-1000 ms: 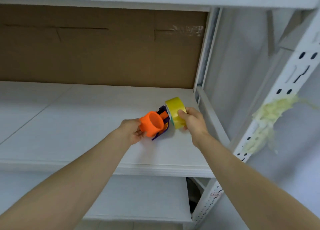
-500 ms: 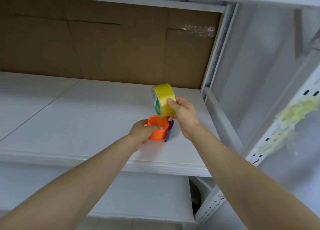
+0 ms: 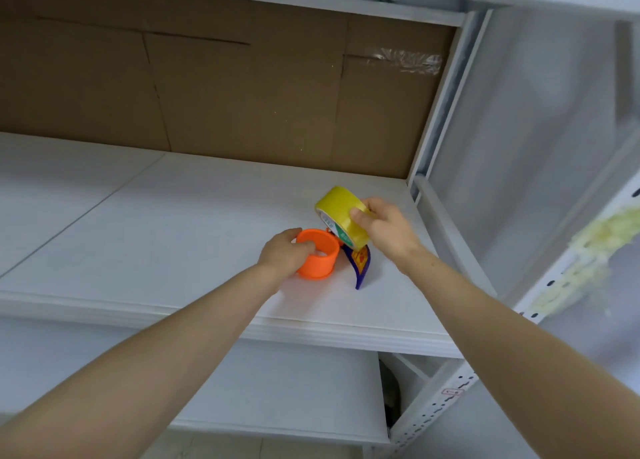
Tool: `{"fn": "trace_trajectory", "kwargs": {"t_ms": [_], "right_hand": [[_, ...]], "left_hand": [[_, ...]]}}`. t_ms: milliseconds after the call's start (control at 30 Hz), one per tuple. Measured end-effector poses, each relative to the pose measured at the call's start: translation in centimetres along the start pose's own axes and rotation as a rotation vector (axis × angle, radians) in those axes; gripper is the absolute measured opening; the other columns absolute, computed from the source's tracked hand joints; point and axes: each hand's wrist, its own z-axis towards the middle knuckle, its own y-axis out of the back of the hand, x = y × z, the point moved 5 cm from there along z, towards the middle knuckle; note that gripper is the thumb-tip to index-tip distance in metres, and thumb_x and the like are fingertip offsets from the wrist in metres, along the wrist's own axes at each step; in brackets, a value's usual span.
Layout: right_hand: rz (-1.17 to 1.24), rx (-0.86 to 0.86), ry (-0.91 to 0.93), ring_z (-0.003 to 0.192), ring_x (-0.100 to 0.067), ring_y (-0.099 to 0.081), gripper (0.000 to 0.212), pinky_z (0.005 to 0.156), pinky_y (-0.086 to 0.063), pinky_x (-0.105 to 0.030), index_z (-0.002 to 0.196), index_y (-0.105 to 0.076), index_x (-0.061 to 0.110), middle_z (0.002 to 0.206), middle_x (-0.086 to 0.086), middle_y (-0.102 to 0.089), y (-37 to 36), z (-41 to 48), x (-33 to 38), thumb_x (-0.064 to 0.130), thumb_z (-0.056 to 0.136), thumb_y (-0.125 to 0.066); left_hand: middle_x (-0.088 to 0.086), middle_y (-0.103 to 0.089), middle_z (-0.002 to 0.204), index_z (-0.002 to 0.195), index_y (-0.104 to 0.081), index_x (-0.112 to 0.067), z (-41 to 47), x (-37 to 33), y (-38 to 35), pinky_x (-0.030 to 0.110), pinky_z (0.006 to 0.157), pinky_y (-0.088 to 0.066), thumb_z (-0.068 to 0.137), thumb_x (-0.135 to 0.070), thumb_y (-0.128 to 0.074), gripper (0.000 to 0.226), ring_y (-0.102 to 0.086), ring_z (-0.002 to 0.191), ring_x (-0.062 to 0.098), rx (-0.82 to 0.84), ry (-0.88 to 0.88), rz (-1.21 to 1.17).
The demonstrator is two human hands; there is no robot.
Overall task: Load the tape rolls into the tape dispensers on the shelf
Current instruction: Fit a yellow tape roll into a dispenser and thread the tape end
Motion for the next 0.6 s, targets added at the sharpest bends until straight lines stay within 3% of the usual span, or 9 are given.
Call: {"fn": "trace_trajectory", "kwargs": {"t_ms": [100, 167, 233, 400, 500, 600], "right_hand": [[-0.238, 0.034, 0.102, 0.097, -0.025, -0.055, 0.022, 0.082, -0.043, -0.033, 0.111, -0.057, 0.014, 0.101, -0.008, -0.061, -1.0, -0.4, 0.1, 0.026, 0.093, -0.052], [-0.399, 0.05, 0.158, 0.11, -0.028, -0.051, 0.031, 0.087, -0.04, -0.03, 0.121, -0.055, 0.014, 0.114, -0.014, -0.06, -1.8, -0.9, 0.0, 0.026, 0.093, -0.052], [-0.468, 0.055, 0.199, 0.119, -0.028, -0.046, 0.035, 0.094, -0.038, -0.03, 0.125, -0.053, 0.013, 0.124, -0.014, -0.058, -2.4, -1.4, -0.1, 0.026, 0.093, -0.051], [-0.577, 0.046, 0.309, 0.129, -0.022, -0.038, 0.037, 0.104, -0.034, -0.031, 0.128, -0.052, 0.012, 0.134, -0.006, -0.054, -3.1, -2.5, -0.4, 0.024, 0.094, -0.051], [-0.604, 0.036, 0.364, 0.127, -0.021, -0.04, 0.035, 0.103, -0.036, -0.03, 0.127, -0.054, 0.013, 0.13, -0.005, -0.055, -3.4, -3.1, -0.5, 0.022, 0.093, -0.052], [-0.596, 0.044, 0.37, 0.127, -0.021, -0.04, 0.036, 0.103, -0.038, -0.031, 0.128, -0.054, 0.016, 0.13, -0.004, -0.055, -3.9, -3.3, -0.6, 0.022, 0.093, -0.051]], "left_hand": [[0.008, -0.063, 0.11, 0.117, -0.064, -0.018, -0.3, 0.1, -0.4, 0.026, 0.062, -0.046, 0.079, -0.017, -0.068, 0.038, -0.059, 0.094, 0.025, 0.057, 0.041, -0.07], [0.011, -0.06, 0.085, 0.096, -0.065, -0.012, -0.6, 0.2, -0.2, 0.025, 0.058, -0.044, 0.085, -0.011, -0.058, 0.012, -0.054, 0.072, 0.023, 0.071, 0.095, -0.156], [0.011, -0.052, 0.072, 0.09, -0.057, -0.005, -0.6, 0.5, 0.4, 0.028, 0.058, -0.043, 0.09, -0.011, -0.05, 0.009, -0.049, 0.06, 0.021, 0.042, 0.153, -0.242], [0.015, -0.056, 0.1, 0.104, -0.056, -0.004, -0.6, 0.5, 1.2, 0.033, 0.067, -0.048, 0.095, -0.039, -0.039, 0.04, -0.051, 0.071, 0.021, 0.014, 0.214, -0.333], [0.013, -0.061, 0.106, 0.107, -0.06, -0.006, -0.3, -0.1, 1.2, 0.035, 0.082, -0.047, 0.088, -0.053, -0.046, 0.053, -0.055, 0.089, 0.024, -0.018, 0.127, -0.309], [0.011, -0.063, 0.105, 0.103, -0.064, -0.009, -0.7, -0.7, 0.9, 0.035, 0.086, -0.046, 0.08, -0.056, -0.058, 0.052, -0.056, 0.095, 0.024, 0.009, 0.049, -0.225]]}}
